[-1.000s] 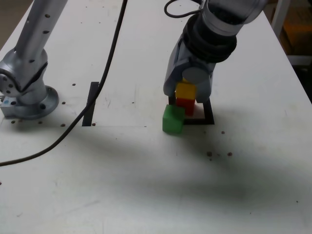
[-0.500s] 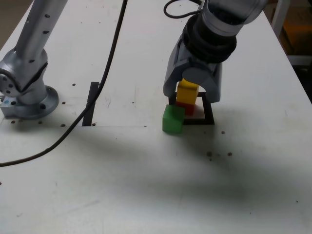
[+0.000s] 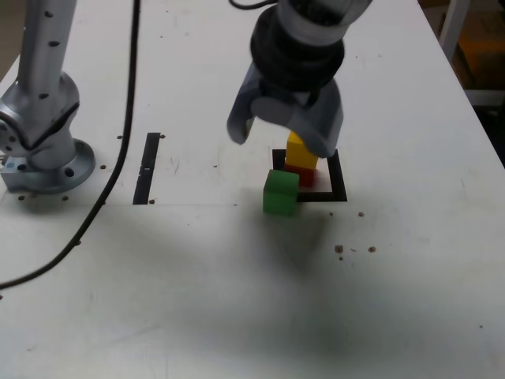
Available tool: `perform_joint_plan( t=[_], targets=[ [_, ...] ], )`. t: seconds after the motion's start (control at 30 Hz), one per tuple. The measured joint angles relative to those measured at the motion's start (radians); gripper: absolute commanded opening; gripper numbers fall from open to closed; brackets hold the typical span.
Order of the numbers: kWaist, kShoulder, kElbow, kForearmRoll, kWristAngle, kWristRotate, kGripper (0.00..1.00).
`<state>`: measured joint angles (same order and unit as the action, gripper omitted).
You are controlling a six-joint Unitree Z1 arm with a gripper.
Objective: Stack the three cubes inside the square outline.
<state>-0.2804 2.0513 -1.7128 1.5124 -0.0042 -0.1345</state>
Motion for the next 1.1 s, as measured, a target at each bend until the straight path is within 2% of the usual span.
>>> perform_joint_plan(
  t=[0.13,0.2,0.37,0.5,0.67,0.87,1.1],
  targets=[
    [-0.042,-0.007,0.044,-0.035,-0.015,-0.039,0.99],
    [-0.061,-0.007,0.062,-0.059,-0.034,-0.062,0.99],
    [-0.079,-0.006,0.076,-0.076,-0.056,-0.073,0.99],
    [-0.092,0.017,0.093,-0.090,-0.092,-0.077,0.98],
    [-0.092,0.062,0.092,-0.089,-0.118,-0.077,0.96],
    [-0.090,0.102,0.064,-0.088,-0.118,-0.065,0.92],
    [-0.067,0.116,0.040,-0.091,-0.079,-0.002,0.86]
  ],
)
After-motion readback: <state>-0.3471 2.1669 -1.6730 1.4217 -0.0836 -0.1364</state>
